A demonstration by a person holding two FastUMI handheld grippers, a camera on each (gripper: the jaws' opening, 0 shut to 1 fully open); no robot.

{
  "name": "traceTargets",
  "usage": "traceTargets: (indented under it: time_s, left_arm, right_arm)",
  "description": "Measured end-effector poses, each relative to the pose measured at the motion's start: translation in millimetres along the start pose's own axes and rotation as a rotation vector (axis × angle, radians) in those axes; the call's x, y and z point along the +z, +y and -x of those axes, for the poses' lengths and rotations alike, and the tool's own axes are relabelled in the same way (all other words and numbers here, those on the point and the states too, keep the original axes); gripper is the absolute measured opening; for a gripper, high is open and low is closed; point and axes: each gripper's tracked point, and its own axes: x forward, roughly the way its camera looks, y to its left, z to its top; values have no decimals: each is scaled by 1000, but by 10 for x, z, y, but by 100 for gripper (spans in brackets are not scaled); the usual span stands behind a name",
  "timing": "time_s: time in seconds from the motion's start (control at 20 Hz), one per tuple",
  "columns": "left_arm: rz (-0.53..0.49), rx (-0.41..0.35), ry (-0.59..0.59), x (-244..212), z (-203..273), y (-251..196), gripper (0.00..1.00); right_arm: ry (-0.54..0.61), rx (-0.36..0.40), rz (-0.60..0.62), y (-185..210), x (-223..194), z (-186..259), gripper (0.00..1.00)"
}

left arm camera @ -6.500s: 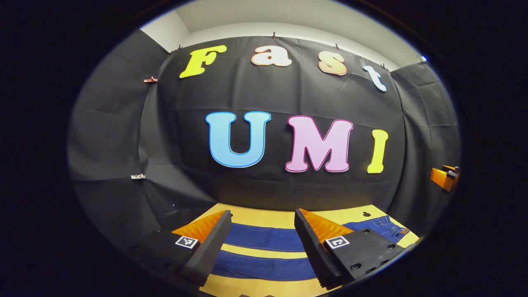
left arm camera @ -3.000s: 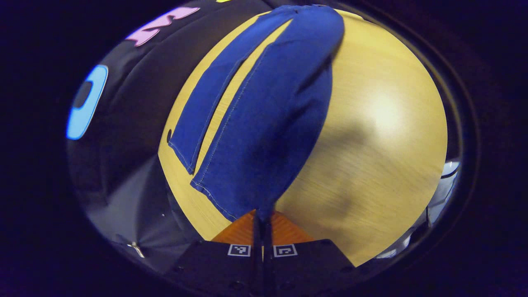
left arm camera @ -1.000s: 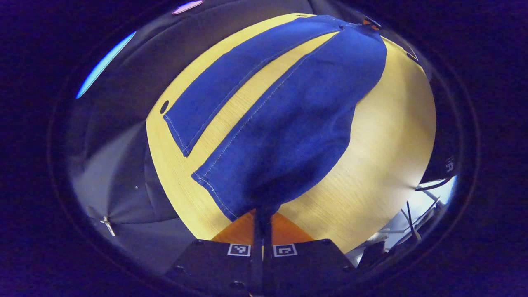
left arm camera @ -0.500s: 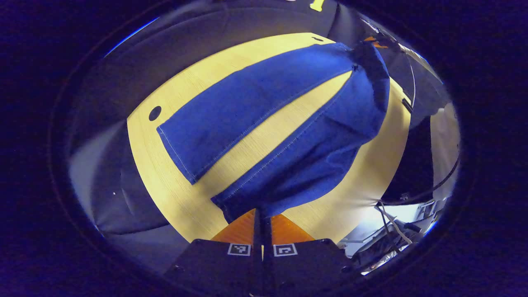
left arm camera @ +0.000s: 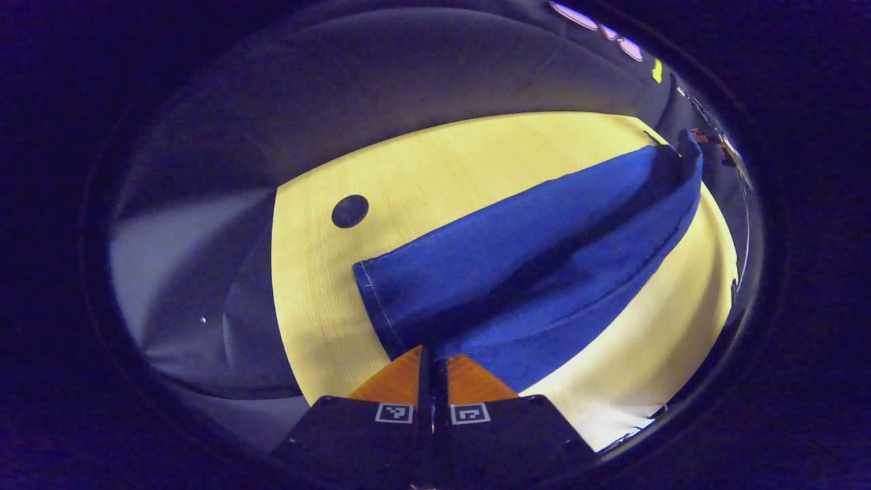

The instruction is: Grasp the waist and the cuffs of the jeans and fold them to make the two legs overlap; first hold the waist and fold one-third of the jeans toward the cuffs, then hold the cuffs and fold the remaining one-third in the same direction to finish folding.

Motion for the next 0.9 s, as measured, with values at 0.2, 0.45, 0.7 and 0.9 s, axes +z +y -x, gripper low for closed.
traceTargets:
  time_s: [0.2, 0.45, 0.7, 0.9]
  left_arm:
    - [-7, 121, -41, 159, -215, 63, 8]
    - [107, 283, -249, 490, 1, 60, 97]
    - [207, 407, -606, 924, 835, -286, 98]
    - [378, 400, -810, 878, 1260, -863, 98]
  right_arm:
    - [25, -33, 28, -16, 152, 174, 10]
    - [-89, 11, -202, 175, 164, 456, 98]
    - [-316, -35, -476, 4, 174, 957, 98]
    - [-432, -96, -626, -109, 25, 1176, 97]
